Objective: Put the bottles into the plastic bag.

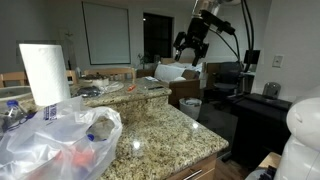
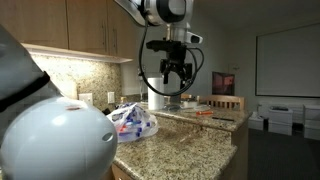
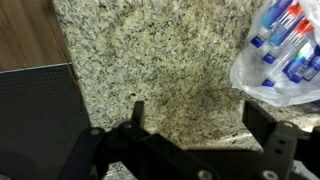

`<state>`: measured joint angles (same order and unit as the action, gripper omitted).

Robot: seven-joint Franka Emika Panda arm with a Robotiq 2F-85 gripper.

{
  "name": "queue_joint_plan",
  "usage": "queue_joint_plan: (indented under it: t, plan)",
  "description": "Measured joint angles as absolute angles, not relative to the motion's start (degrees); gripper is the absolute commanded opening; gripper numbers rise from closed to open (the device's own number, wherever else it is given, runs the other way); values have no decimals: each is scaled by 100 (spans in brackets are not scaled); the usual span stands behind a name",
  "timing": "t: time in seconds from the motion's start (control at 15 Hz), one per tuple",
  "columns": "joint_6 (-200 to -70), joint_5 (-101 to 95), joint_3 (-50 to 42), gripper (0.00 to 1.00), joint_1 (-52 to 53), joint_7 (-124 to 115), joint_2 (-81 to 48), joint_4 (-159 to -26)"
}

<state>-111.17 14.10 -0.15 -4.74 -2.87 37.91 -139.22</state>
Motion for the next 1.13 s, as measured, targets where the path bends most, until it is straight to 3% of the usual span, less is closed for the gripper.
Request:
queue_joint_plan:
  t: [0.33, 1.13]
  plan:
    - [-11223, 515, 546, 100, -537, -1236, 3742, -13989]
    - [-11223, 515, 460, 100, -501, -1236, 3747, -13984]
